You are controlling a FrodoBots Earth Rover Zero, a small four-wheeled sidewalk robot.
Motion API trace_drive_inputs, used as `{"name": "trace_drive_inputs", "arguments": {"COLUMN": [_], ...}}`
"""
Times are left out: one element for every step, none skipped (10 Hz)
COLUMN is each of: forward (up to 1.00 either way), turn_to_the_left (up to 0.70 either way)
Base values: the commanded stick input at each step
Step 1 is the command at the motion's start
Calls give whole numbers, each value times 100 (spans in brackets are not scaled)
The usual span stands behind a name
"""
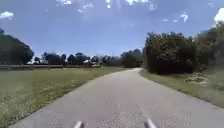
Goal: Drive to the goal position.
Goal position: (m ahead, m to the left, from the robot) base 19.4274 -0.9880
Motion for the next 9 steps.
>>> {"name": "trace_drive_inputs", "arguments": {"forward": [50, 50, 50, 50, 50, 50, 50, 50, 50], "turn_to_the_left": [-15, -6, -1, 0, 0, 0, 0, 0, 0]}}
